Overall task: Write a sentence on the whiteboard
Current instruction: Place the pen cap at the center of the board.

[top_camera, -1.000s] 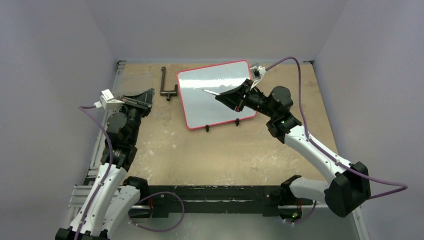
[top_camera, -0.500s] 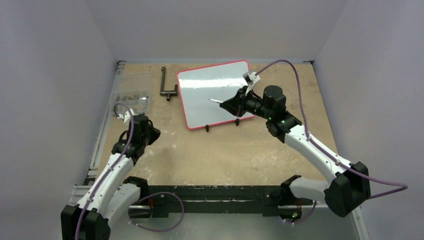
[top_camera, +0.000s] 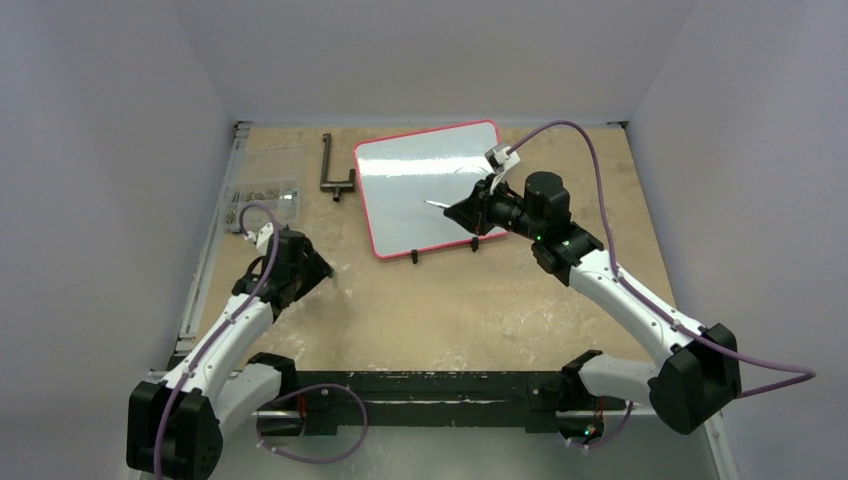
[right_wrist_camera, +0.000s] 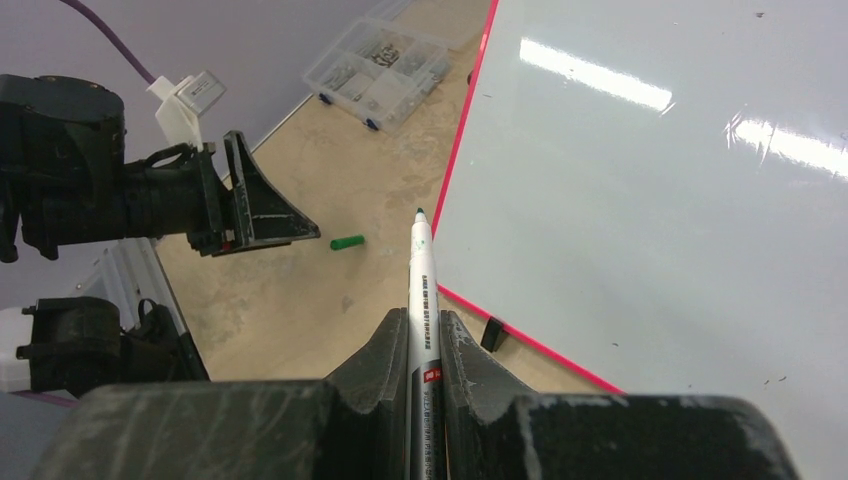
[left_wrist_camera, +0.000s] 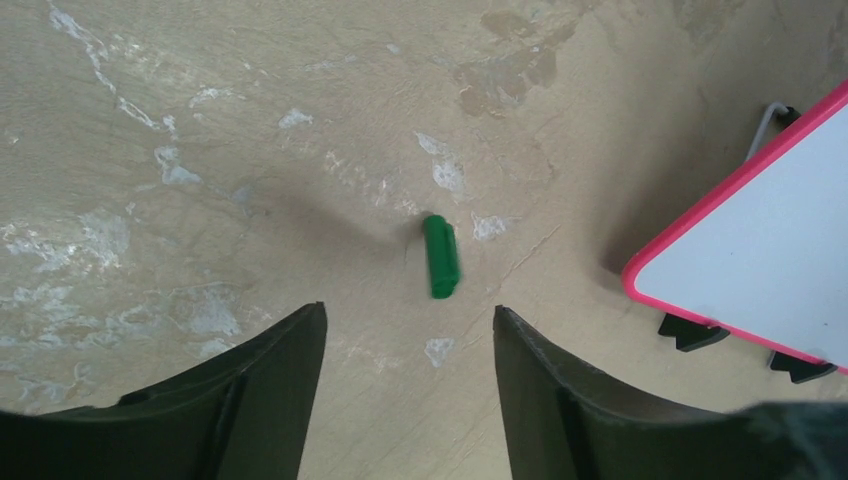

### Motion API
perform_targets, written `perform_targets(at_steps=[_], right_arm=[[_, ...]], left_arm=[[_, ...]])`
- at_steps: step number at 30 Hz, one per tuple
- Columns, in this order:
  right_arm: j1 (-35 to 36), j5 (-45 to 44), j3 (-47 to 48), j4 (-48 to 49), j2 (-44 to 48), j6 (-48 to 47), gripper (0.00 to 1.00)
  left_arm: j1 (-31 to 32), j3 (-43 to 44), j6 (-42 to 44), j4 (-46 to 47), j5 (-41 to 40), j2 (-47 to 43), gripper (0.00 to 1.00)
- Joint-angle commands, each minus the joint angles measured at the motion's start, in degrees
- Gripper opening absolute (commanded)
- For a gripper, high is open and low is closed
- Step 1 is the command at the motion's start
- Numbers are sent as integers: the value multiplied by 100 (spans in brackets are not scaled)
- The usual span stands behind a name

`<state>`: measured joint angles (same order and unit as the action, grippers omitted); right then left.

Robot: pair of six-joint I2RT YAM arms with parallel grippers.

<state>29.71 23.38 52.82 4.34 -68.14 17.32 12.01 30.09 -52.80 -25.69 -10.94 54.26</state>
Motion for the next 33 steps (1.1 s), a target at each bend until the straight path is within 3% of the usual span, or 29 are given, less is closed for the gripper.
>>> perform_targets(at_steps=[1, 6, 12, 16, 21, 27, 31, 33], right_arm=[[7, -157, 36, 51, 81, -167, 0], [8, -298, -10, 42, 99, -168, 0], [2, -388, -91, 90, 158, -157, 0], [8, -356, -75, 155, 124, -59, 0], [8, -245, -26, 157, 91, -16, 0], [6, -144, 65, 130, 132, -7, 0], [7, -66, 155, 137, 120, 15, 0], [8, -39, 188, 141, 90, -2, 0]], left_arm=[[-37, 58, 30, -261, -211, -178, 67], [-40, 404, 438, -361, -101, -298, 71], [-35, 1078, 1195, 398, 658, -204, 71], [-34, 1686, 1496, 1082, 1310, 365, 71], [-79, 3172, 2358, 1112, 1716, 1609, 71], [-712, 4386, 2828, 1509, 3212, 3194, 68], [-1513, 4249, 1985, 3216, 5217, 4060, 63], [-1597, 4413, 2035, 3381, 5680, 4404, 60]])
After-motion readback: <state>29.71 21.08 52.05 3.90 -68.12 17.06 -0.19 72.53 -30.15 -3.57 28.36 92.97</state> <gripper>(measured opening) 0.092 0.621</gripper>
